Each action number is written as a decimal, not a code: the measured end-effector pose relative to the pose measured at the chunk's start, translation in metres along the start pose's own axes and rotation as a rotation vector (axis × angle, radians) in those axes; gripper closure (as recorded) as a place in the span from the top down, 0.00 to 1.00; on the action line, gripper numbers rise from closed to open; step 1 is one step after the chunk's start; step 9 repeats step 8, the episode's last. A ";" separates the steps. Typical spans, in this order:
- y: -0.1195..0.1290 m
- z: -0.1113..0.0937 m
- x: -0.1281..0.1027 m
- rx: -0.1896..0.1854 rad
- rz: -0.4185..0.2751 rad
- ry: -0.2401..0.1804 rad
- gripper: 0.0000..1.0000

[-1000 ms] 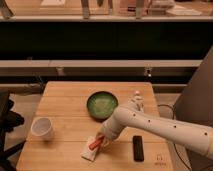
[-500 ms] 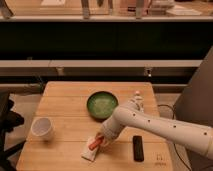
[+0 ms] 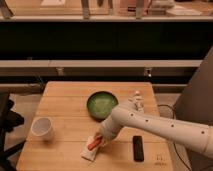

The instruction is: Place the pepper on the white sponge

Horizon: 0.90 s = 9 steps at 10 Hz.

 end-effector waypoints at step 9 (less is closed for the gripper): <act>-0.012 0.020 0.001 -0.028 -0.015 -0.017 0.80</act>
